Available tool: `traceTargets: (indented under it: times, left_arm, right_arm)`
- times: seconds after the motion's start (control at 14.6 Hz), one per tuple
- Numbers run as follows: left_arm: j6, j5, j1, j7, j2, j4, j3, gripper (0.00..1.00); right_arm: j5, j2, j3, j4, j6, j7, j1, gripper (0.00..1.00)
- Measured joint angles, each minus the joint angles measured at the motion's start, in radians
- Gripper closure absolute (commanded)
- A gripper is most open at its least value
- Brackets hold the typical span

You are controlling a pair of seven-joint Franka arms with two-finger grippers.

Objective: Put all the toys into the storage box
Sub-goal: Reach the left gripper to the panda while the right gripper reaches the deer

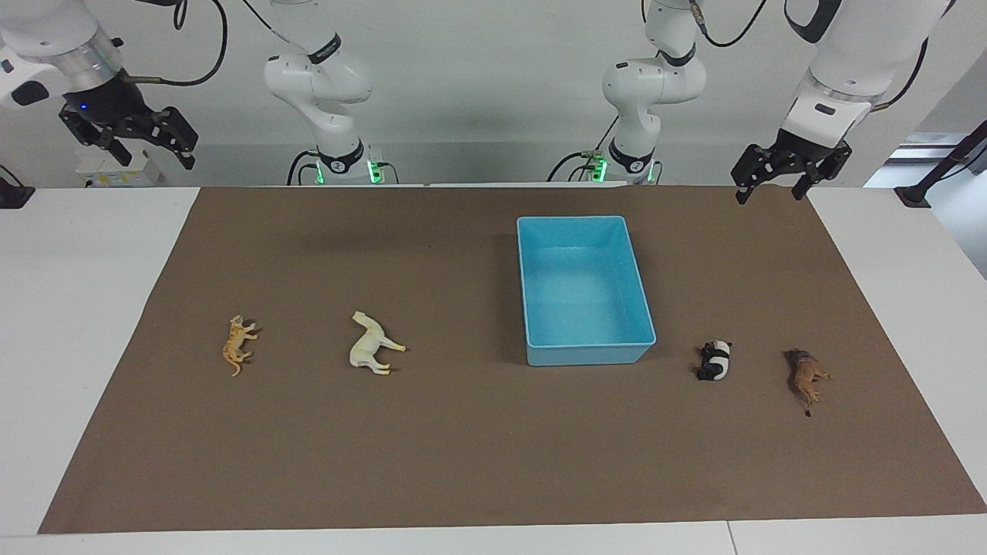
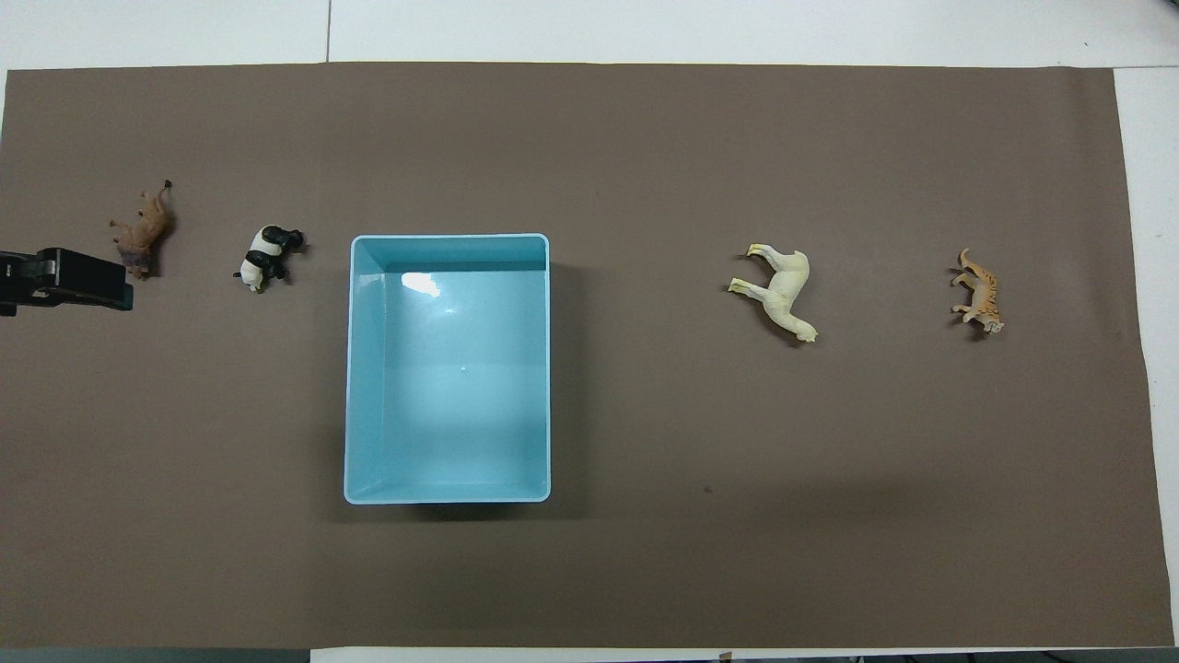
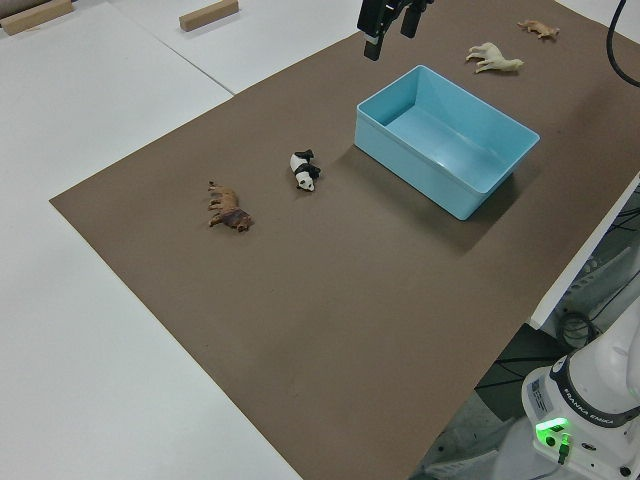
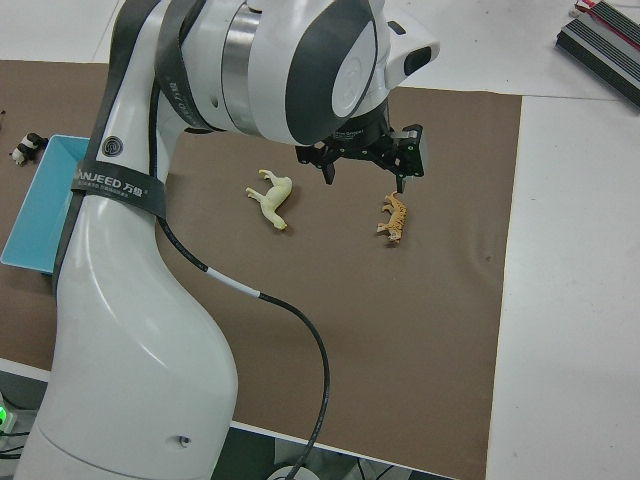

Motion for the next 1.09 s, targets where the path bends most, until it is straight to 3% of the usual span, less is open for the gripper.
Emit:
traceTargets:
  times: [0.48,0.75,0.89,1.09]
  left_arm:
    - [0.007,-0.021,0.000,0.000,0.001,0.000,0.000,0.00]
    - [0.116,-0.021,0.010,0.003,0.020,-0.046,0.002,0.00]
    - [0.218,-0.021,0.019,0.006,0.062,-0.082,0.002,0.00]
    - [0.391,-0.020,0.023,0.015,0.187,-0.101,0.002,0.00]
  right_arm:
    - [-0.001,0.000,-0.001,-0.001,0.001,0.000,-0.006,0.00]
    - [-0.001,-0.018,-0.002,-0.063,0.070,0.000,-0.024,0.00]
    - [-0.001,-0.039,-0.003,-0.145,0.171,0.000,-0.037,0.00]
    - [-0.001,-0.031,-0.003,-0.257,0.294,0.000,-0.052,0.00]
